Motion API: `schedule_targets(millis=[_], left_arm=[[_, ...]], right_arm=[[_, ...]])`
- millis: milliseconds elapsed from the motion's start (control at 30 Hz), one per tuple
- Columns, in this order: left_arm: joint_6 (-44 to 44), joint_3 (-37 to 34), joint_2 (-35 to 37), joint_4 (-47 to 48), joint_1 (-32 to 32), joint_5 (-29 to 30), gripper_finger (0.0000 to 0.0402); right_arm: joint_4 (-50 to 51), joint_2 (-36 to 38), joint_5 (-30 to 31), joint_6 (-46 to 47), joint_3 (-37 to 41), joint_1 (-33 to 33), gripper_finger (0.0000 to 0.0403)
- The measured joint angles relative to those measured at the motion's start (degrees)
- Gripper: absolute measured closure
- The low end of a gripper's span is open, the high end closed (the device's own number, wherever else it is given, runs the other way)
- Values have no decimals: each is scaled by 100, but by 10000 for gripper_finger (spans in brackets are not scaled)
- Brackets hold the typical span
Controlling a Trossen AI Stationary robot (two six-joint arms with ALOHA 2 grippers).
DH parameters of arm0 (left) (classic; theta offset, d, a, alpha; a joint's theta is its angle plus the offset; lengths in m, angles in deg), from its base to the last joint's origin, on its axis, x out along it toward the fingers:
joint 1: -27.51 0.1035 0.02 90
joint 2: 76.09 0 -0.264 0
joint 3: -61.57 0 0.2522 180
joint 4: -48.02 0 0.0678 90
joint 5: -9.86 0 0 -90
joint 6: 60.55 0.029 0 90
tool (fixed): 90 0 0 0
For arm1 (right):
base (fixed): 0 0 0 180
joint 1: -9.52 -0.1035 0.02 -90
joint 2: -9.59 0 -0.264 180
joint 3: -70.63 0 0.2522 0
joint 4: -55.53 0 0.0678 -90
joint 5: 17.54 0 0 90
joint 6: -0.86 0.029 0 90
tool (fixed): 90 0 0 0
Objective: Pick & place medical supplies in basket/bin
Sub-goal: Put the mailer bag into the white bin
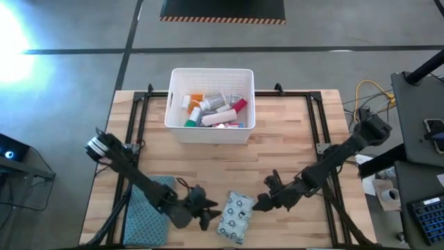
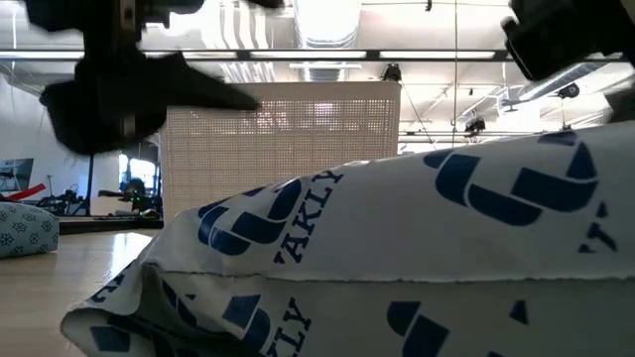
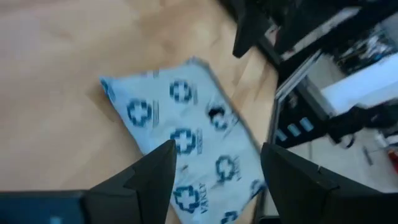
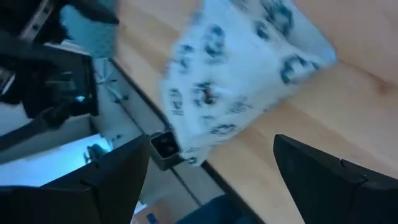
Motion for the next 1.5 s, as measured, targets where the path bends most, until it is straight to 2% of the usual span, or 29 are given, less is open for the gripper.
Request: schedule_targets(millis=[200,400,633,833,1100,1300,1500], left_arm=[[96,721,-882,155,28,-443,205],[68,1341,-1162,2013,58,-892,208],[45,1245,-1182,1948,177,-928,208],[9,1179,-1180,1953,463,-1071,208],[-28,1168,-1158,2032,539,-1168,208],[-13,1170,-1132,1942,518,-1076,208],[171,1159,-704,2053,518,-914,208]], right_arm=[[-288,-895,-100,566,-124,-177,74],[-308,-1671,-22,504,-607,-140,74],[-318,-2211,351,291,-1045,53,74],[-208,-2256,788,-986,-1465,257,74],[-1,-2173,791,-1987,-2030,543,73],[1012,-2118,610,-2608,-2553,577,75],[1816,-2080,505,-3035,-2950,582,77]])
